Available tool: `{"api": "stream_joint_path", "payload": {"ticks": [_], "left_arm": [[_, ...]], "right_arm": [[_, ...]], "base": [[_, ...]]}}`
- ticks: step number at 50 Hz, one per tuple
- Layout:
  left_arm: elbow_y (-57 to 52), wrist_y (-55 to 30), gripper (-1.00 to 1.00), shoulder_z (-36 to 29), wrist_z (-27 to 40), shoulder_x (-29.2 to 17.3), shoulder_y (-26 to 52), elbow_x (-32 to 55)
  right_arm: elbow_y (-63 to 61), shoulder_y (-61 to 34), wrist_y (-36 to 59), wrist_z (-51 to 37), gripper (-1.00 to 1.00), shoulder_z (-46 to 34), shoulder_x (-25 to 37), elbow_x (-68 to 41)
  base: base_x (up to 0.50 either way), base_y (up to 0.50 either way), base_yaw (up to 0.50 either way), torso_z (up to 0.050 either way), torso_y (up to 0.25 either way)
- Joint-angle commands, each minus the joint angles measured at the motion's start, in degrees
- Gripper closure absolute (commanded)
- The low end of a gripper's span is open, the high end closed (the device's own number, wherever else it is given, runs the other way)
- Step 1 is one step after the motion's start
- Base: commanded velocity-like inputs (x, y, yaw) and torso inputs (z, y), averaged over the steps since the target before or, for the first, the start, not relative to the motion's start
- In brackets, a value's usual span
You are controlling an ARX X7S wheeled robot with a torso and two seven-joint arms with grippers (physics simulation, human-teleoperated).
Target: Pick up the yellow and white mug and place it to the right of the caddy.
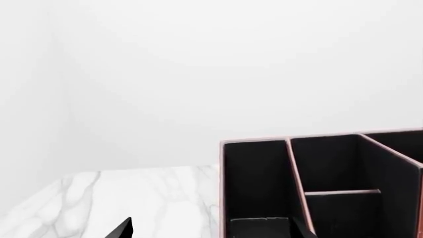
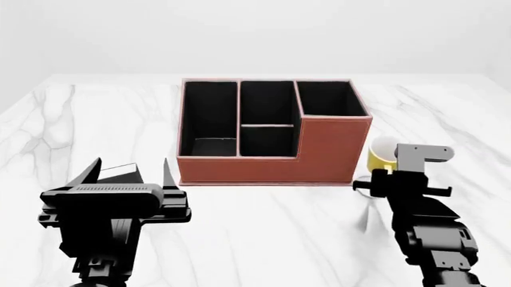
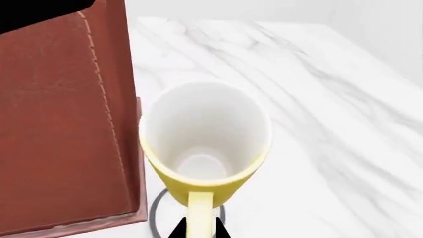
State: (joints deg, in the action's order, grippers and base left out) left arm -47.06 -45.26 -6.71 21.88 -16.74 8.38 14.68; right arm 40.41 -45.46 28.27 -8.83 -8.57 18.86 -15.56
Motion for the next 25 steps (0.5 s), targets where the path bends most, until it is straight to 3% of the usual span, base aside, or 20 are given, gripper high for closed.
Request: {"api": "stream_joint_path", "payload": {"ticks": [1, 12, 25], "left_arm": [[0.2, 0.3, -1.0, -0.1, 0.2, -0.2, 0.0, 0.2], [-0.2, -0.1, -1.0, -0.3, 0.5, -0.3, 0.2, 0.5], [-0.4, -0.3, -1.0, -0.7, 0.9, -0.5, 0.4, 0.7]], "right_arm": [[16.7, -5.9, -10.1, 2.0, 1.0, -1.3, -1.9, 3.5], [33.3, -11.3, -19.4, 3.5, 1.0, -1.9, -3.2, 4.9], [34.4, -11.1, -19.1, 3.8, 1.0, -0.8, -3.4, 6.0]], "base": [[0.0, 0.0, 0.0, 0.0, 0.0], [0.0, 0.0, 0.0, 0.0, 0.0], [0.0, 0.0, 0.0, 0.0, 0.001]]}}
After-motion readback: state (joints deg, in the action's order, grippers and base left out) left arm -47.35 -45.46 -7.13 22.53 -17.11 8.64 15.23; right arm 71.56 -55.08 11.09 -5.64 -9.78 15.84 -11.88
